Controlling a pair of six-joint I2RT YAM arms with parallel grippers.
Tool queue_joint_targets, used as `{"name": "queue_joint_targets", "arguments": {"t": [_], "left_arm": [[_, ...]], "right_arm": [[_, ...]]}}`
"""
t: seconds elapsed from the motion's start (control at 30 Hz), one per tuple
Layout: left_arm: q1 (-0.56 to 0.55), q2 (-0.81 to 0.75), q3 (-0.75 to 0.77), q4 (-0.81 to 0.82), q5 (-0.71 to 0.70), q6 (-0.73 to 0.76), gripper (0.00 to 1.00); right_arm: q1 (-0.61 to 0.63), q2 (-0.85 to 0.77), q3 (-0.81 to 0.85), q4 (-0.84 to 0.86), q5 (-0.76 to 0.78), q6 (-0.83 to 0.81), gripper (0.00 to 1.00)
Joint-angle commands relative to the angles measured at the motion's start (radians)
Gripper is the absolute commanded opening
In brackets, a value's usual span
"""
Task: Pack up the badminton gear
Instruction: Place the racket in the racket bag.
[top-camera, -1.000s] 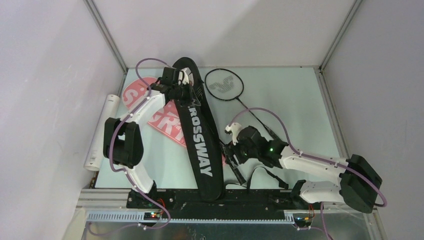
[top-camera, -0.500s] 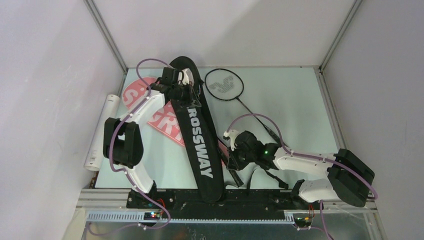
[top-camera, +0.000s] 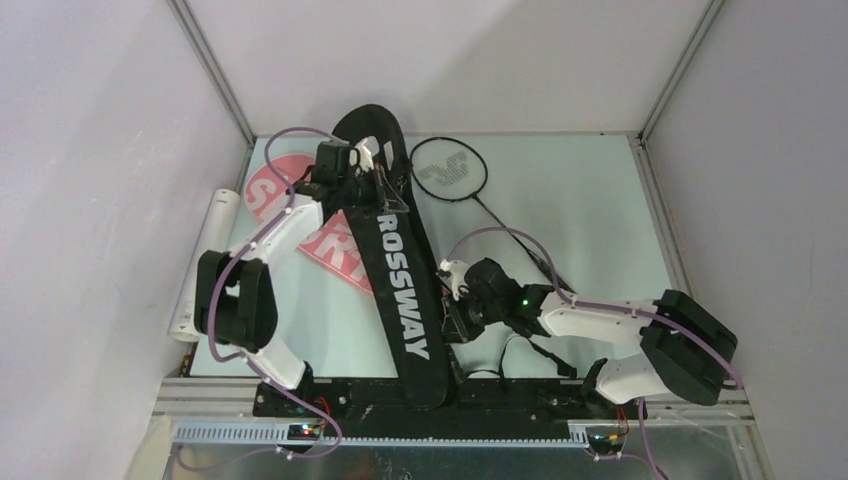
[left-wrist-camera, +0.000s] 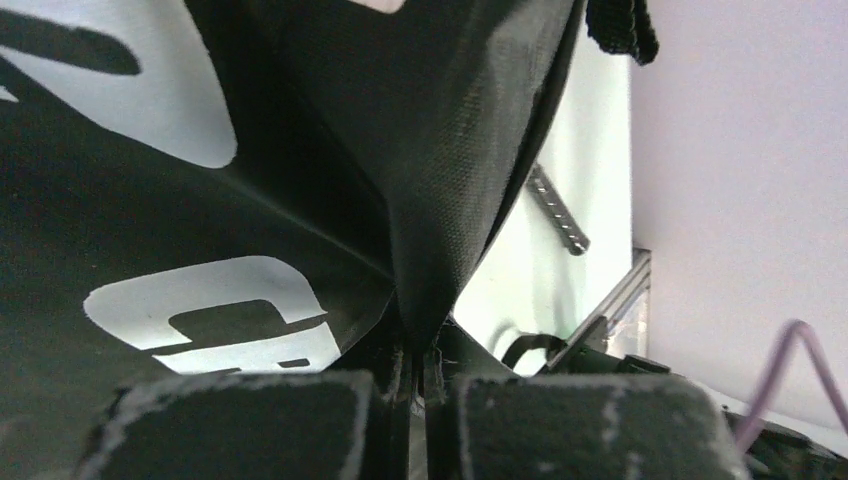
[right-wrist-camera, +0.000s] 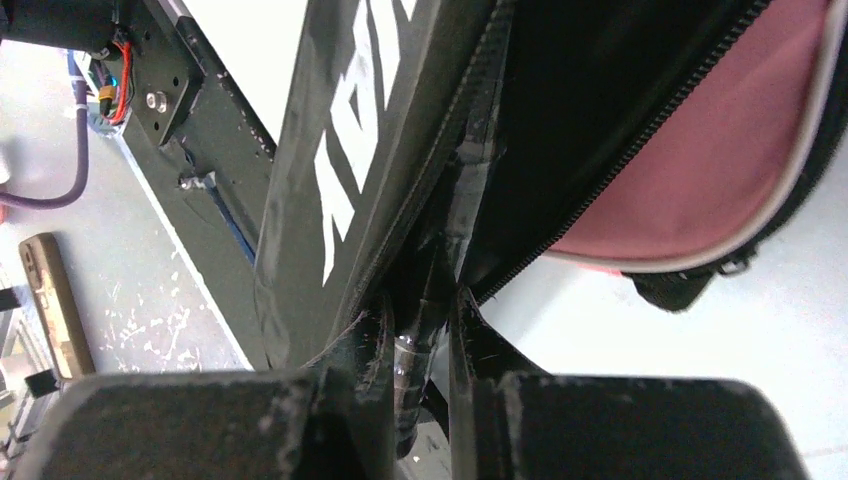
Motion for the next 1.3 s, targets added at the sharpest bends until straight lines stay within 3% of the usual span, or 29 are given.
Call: {"name": "queue_joint_targets", "arguments": {"t": [0.0, 0.07, 0.17, 0.27, 0.33, 0.47, 0.6, 0.77, 0.87, 0.97, 1.07, 1.17, 1.2, 1.27], "left_arm": [[-0.049, -0.131, -0.054, 0.121, 0.161, -0.11, 0.0], [-0.054, -0.143, -0.091, 0.174, 0.182, -0.156, 0.0], [-0.058, -0.164, -0.145, 0.245, 0.208, -0.21, 0.0], [-0.057, -0.17, -0.154, 0.19, 0.156, -0.163, 0.0], [-0.057, -0.162, -0.147, 0.143, 0.137, -0.131, 0.0], [-0.058, -0.161, -0.173, 0.156, 0.147, -0.141, 0.0], [-0.08, -0.176, -0.229, 0.295, 0.217, -0.246, 0.0], [-0.105, -0.202, -0.305, 0.544, 0.279, -0.468, 0.0], [-0.103, -0.213, -0.349, 0.678, 0.302, -0.565, 0.0], [-0.085, -0.215, -0.34, 0.66, 0.297, -0.565, 0.0], [-0.06, -0.21, -0.319, 0.636, 0.29, -0.554, 0.0], [-0.046, -0.209, -0.265, 0.529, 0.243, -0.451, 0.0], [-0.041, -0.208, -0.233, 0.438, 0.214, -0.421, 0.0], [-0.032, -0.205, -0.209, 0.375, 0.19, -0.362, 0.0]], "right_arm": [[-0.003, 0.054, 0.106, 0.304, -0.094, -0.014, 0.08], [-0.004, 0.07, 0.108, 0.346, -0.052, 0.043, 0.09], [-0.034, 0.079, 0.089, 0.441, 0.014, 0.137, 0.0], [-0.104, 0.071, 0.057, 0.632, -0.095, 0.242, 0.0], [-0.133, 0.048, 0.056, 0.671, -0.143, 0.259, 0.0], [-0.164, -0.02, 0.083, 0.607, -0.119, 0.23, 0.0], [-0.148, -0.023, 0.139, 0.531, 0.004, 0.154, 0.0], [-0.065, 0.175, 0.226, 0.53, 0.142, 0.105, 0.0], [-0.052, 0.261, 0.244, 0.582, 0.118, 0.119, 0.2], [-0.047, 0.26, 0.241, 0.567, 0.099, 0.081, 0.38], [-0.045, 0.188, 0.208, 0.557, 0.097, 0.034, 0.49], [-0.043, 0.092, 0.154, 0.522, 0.09, 0.007, 0.6], [-0.041, 0.033, 0.15, 0.462, 0.107, -0.017, 0.67], [-0.029, -0.062, 0.145, 0.34, 0.179, -0.062, 0.71]]}}
